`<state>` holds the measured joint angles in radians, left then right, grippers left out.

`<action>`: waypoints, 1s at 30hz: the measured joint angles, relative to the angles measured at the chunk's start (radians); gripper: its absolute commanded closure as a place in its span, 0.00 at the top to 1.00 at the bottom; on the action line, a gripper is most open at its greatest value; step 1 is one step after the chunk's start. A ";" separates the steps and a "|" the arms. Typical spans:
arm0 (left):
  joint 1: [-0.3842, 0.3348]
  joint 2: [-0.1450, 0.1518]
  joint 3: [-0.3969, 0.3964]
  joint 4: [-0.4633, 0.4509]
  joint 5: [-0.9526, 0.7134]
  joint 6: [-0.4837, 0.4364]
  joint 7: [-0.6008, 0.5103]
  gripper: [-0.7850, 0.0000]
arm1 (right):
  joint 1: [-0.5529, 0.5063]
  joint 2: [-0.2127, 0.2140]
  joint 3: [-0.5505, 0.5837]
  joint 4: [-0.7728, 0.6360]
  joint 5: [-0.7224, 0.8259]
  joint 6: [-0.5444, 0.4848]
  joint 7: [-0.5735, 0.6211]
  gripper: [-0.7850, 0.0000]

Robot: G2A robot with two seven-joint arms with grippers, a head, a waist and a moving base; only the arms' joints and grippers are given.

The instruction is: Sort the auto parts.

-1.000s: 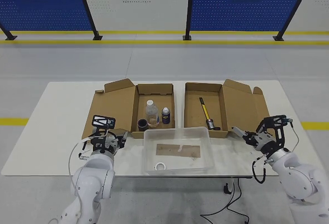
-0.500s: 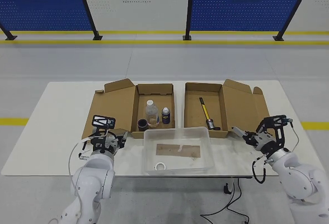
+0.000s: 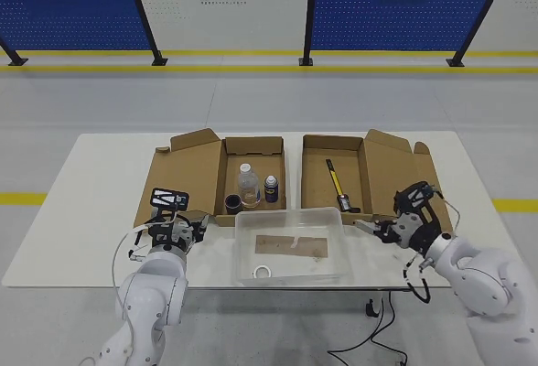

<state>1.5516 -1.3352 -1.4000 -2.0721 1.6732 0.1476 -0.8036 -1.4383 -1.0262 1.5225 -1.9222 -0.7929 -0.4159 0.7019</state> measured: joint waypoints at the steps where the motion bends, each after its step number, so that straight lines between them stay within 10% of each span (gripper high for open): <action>1: 0.000 0.000 0.000 0.000 0.000 0.000 0.000 1.00 | 0.020 0.001 -0.015 -0.002 0.007 -0.019 0.040 1.00; 13: 0.000 0.000 0.000 0.000 0.000 0.000 0.000 1.00 | 0.326 -0.003 -0.314 0.076 0.112 -0.141 0.549 1.00; 30: 0.000 0.000 0.000 0.000 0.000 0.000 0.000 1.00 | 0.575 -0.069 -0.641 0.277 -0.133 -0.032 0.430 1.00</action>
<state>1.5516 -1.3352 -1.4000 -2.0721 1.6732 0.1476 -0.8036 -0.8633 -1.0957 0.8813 -1.6451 -0.9264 -0.4478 1.1324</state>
